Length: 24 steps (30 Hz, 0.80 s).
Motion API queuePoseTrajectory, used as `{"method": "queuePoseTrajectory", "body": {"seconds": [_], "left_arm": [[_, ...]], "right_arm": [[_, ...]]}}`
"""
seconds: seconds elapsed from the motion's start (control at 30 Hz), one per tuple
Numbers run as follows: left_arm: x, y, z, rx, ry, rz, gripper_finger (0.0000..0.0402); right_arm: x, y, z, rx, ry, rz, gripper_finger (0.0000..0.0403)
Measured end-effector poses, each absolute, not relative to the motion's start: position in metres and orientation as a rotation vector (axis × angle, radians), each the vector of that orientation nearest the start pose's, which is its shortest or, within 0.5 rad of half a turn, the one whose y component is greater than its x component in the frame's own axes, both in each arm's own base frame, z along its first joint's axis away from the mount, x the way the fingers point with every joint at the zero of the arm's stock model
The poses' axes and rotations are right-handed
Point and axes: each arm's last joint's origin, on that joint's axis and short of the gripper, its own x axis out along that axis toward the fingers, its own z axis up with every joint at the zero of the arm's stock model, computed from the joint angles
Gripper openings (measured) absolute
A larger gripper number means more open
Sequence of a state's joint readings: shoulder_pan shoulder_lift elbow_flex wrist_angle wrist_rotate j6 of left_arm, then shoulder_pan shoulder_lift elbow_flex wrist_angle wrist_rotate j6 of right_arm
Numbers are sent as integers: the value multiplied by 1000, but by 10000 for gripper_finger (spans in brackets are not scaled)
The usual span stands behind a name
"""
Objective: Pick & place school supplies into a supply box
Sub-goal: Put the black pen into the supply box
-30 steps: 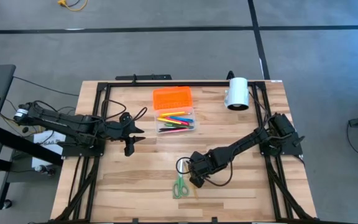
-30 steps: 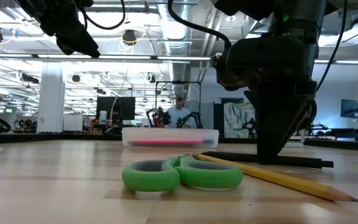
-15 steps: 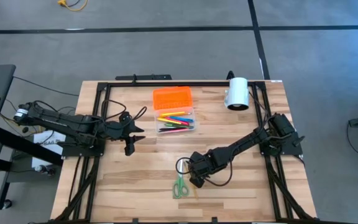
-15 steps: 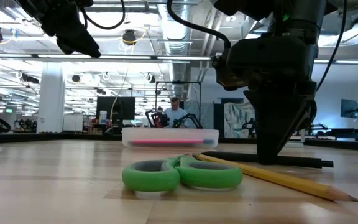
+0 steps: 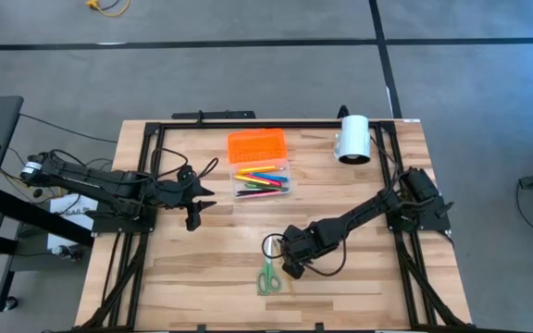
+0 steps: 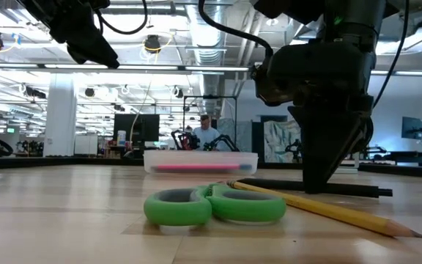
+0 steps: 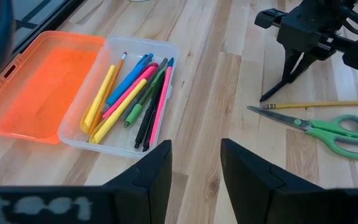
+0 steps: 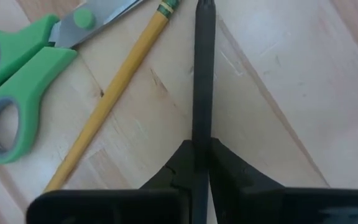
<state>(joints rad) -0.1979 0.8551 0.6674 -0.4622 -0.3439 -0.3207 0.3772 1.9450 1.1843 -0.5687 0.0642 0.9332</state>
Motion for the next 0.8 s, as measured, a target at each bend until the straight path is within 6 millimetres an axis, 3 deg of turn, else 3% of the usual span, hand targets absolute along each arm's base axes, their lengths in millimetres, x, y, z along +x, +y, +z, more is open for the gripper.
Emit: {"method": "queuePoseTrajectory", "body": {"seconds": [0.47,0.8], "left_arm": [[173,-24,259,-130,594,246,125],[173,-24,259,-124,584,268,125]], "right_arm": [[338,90,164,484,1181,-406,15],[348,33,190,407,1053,-423,15]]}}
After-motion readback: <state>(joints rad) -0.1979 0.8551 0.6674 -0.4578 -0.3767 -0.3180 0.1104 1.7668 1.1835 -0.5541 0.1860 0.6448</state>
